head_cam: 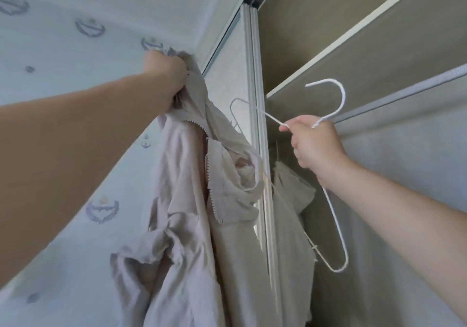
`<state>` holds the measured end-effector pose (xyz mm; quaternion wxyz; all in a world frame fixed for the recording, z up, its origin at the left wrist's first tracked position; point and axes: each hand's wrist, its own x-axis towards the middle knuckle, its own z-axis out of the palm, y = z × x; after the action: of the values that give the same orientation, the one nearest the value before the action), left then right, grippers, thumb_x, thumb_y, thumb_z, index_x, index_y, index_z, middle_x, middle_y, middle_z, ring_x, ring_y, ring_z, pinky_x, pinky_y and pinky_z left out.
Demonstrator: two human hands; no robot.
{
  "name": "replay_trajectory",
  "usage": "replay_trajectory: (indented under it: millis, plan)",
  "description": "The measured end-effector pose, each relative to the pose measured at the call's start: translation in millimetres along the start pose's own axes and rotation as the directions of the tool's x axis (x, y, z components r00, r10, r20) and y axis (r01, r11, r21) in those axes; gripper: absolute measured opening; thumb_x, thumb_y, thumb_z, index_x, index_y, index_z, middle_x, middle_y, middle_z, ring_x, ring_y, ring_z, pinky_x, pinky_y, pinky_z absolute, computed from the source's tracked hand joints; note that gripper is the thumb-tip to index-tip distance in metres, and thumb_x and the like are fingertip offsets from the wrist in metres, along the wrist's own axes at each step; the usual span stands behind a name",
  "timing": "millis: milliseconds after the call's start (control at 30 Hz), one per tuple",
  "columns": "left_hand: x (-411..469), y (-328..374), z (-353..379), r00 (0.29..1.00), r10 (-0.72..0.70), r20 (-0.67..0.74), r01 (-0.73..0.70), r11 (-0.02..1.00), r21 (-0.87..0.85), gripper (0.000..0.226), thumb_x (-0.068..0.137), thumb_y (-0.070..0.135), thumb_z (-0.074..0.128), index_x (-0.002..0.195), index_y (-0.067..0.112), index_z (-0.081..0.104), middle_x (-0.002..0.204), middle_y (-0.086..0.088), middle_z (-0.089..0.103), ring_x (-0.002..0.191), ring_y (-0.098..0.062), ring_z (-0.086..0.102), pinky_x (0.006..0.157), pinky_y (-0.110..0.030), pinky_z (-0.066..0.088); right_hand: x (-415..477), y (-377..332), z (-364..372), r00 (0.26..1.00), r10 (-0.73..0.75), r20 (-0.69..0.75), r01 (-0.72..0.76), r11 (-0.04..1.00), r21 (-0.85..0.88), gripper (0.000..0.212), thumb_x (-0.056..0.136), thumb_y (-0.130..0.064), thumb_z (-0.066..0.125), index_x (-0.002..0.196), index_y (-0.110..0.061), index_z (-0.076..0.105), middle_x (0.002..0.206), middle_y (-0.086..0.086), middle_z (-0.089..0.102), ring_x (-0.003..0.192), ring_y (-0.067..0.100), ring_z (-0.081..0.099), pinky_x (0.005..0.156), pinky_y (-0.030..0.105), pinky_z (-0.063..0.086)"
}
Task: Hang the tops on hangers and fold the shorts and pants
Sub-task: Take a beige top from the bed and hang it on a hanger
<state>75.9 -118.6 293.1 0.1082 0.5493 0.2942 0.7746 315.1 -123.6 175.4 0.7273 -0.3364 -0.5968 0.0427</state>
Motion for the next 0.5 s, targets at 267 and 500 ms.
replay_trajectory:
  millis: [267,500]
  plan:
    - [-26,36,-133,0.996,0.021,-0.088,0.027,0.858,0.512,0.033,0.101,0.018,0.046,0.069,0.022,0.036,0.073,0.004,0.041,0.059,-0.008,0.039,0.052,-0.020,0.042,-70,-52,76,0.969,0.047,0.242,-0.120,0.947,0.297,0.023,0.095,-0.020,0.053,0.081,-0.019,0.070,0.047,-0.005,0.035,0.038,0.011,0.026,0.040,0.017,0.019]
    - [-65,67,-263,0.991,-0.033,-0.126,0.120,0.617,0.778,0.035,0.100,0.014,0.053,0.068,0.018,0.040,0.069,0.003,0.044,0.058,-0.014,0.046,0.031,-0.013,0.033,-141,-131,139,0.899,0.023,0.438,-0.244,0.857,0.455,0.022,0.096,-0.019,0.054,0.083,-0.013,0.071,0.048,-0.006,0.032,0.043,0.015,0.022,0.043,0.018,0.018]
